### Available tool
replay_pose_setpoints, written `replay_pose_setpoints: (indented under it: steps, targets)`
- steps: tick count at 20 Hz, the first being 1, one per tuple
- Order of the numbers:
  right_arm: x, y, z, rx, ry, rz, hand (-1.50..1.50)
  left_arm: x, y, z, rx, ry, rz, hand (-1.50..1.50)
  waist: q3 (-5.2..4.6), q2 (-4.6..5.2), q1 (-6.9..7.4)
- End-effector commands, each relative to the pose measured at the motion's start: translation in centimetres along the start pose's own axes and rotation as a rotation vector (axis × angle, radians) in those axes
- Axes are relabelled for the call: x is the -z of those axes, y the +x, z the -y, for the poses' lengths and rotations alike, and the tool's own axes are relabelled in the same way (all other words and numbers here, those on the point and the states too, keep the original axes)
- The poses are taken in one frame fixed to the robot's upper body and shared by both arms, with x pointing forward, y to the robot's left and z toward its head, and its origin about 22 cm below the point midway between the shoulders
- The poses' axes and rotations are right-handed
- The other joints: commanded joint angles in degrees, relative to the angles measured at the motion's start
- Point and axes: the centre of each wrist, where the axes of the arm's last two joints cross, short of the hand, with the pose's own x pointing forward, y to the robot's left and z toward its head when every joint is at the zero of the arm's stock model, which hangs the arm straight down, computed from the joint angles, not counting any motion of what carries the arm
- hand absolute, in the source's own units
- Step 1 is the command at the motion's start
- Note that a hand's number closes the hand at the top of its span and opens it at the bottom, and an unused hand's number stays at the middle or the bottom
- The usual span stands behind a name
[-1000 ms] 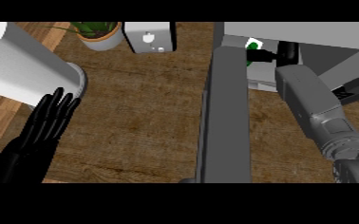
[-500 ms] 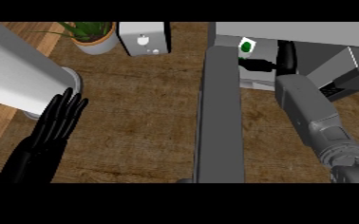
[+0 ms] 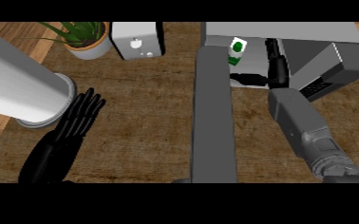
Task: Pick up the milk, place it into the microwave and close the microwave
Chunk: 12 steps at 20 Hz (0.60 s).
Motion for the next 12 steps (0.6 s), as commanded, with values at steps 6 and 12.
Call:
replay_pose_setpoints:
  steps: [6,12]
  targets:
    - [-5.7,-3.9,-1.6,0.155,0.053,-0.005,-1.5,1.4,-1.6,0.3,0.003,-0.16,-0.058,-1.5,-0.14,-1.3,-2.78]
    - [-8.5,-5.5,-1.5,0.164,0.068,0.019,-1.5,4.1,-1.8,1.5,0.068,-0.279,-0.07,1.5,-0.21,-1.91,-4.05]
